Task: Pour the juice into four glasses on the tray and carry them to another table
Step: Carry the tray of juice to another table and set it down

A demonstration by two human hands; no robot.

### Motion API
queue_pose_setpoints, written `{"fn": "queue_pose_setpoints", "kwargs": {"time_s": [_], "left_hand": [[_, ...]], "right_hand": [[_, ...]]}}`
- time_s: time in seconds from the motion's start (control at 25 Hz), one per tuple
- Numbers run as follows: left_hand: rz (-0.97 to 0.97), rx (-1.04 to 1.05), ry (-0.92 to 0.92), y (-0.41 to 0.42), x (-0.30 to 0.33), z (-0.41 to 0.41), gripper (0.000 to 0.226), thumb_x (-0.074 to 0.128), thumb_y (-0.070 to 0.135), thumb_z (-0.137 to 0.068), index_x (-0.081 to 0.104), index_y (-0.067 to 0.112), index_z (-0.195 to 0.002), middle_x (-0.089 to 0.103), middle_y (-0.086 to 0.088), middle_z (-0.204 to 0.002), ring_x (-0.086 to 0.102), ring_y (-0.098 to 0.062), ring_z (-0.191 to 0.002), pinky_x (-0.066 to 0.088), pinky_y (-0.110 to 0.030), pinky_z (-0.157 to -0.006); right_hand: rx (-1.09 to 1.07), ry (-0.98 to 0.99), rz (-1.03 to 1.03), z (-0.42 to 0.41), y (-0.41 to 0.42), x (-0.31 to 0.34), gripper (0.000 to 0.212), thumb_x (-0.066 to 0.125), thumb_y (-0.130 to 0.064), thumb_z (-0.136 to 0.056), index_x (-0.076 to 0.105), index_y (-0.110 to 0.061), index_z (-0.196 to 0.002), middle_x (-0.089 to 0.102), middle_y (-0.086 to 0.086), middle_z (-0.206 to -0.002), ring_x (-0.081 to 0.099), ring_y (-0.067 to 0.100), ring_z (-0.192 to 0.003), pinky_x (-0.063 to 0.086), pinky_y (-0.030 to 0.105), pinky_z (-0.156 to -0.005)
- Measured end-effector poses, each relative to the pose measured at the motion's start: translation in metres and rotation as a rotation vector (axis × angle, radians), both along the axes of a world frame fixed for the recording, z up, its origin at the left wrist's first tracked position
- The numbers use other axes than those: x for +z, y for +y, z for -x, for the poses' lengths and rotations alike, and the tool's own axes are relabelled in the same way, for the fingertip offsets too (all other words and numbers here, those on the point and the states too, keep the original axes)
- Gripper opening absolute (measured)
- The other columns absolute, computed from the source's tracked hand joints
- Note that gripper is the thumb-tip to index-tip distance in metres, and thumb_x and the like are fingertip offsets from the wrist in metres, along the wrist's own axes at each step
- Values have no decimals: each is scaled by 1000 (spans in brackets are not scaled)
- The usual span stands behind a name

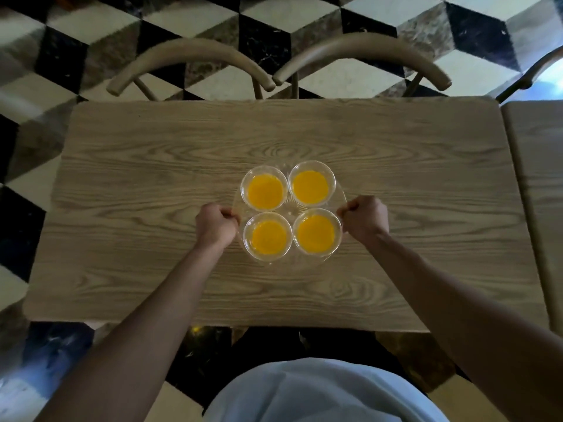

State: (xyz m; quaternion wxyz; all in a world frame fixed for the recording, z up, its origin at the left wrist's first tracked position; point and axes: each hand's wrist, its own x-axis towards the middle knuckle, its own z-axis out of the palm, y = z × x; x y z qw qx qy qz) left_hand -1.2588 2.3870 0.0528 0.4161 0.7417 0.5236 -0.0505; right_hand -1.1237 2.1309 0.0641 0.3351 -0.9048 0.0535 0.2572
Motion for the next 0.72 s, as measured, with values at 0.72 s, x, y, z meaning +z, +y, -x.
{"fn": "queue_pose_setpoints", "kwargs": {"time_s": [0.72], "left_hand": [[-2, -152, -3, 55, -2, -14, 27, 63, -4, -83, 74, 15, -68, 76, -7, -66, 77, -23, -66, 67, -45, -74]], "right_hand": [[-127, -15, 56, 14, 40, 1, 17, 66, -3, -80, 80, -11, -74, 74, 1, -60, 71, 9, -53, 64, 30, -63]]}}
